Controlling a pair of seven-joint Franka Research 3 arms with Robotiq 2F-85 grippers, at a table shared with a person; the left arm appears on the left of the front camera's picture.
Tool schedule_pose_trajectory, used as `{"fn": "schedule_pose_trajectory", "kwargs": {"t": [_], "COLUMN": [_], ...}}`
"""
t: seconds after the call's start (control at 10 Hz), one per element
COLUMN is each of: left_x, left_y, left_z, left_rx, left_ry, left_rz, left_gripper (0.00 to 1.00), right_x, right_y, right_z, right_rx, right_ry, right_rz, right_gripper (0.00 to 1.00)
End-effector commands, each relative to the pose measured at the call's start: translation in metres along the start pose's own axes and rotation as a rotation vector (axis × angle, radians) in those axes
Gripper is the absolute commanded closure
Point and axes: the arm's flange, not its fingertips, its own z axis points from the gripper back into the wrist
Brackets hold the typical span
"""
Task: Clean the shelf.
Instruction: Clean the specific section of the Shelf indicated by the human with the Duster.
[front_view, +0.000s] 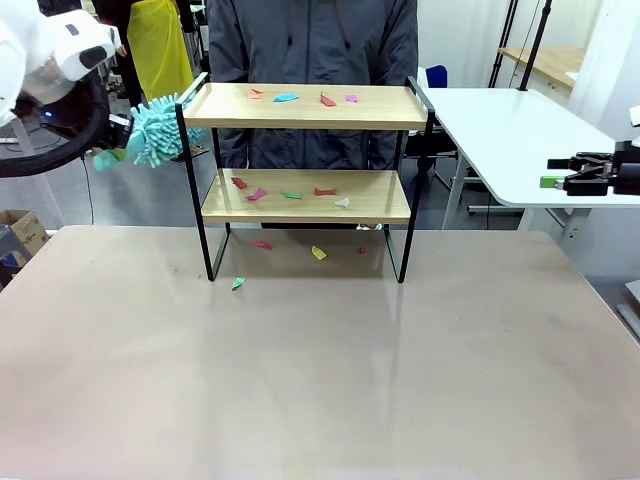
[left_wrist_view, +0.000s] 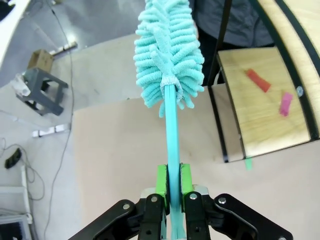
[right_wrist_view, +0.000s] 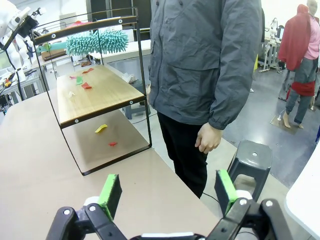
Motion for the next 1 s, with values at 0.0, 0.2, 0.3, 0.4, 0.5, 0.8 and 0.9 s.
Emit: {"fn": "schedule_pose_trajectory", "kwargs": {"t": [0.0,0.2,0.3,0.4,0.5,0.8,0.9], "left_x": [-0.004,-0.009,-0.011,-0.012,-0.015,-0.031,-0.035], "left_y": [0.040,0.060,0.067,0.074,0.081,0.089,0.089], "left_z": [0.035,0.067,0.084,0.098,0.112,0.157,0.162], "left_rx": [-0.005,-0.020,0.001,0.011,0.038,0.019,-0.049], "left_ry": [0.049,0.134,0.199,0.243,0.281,0.355,0.348], "left_rz": [-0.148,-0.387,-0.552,-0.687,-0.793,-1.187,-1.246], "left_gripper": [0.87,0.87,0.87,0.87,0.87,0.87,0.87], "right_x": [0.009,0.009,0.009,0.009,0.009,0.009,0.009], "right_y": [0.004,0.004,0.004,0.004,0.004,0.004,0.004], "right_z": [-0.002,-0.002,-0.002,-0.002,-0.002,-0.002,-0.002], "right_rx": [-0.016,-0.016,-0.016,-0.016,-0.016,-0.016,-0.016], "right_ry": [0.002,0.002,0.002,0.002,0.002,0.002,0.002], "right_rz": [-0.015,-0.015,-0.015,-0.015,-0.015,-0.015,-0.015], "right_gripper": [0.00,0.00,0.00,0.00,0.00,0.00,0.00]}}
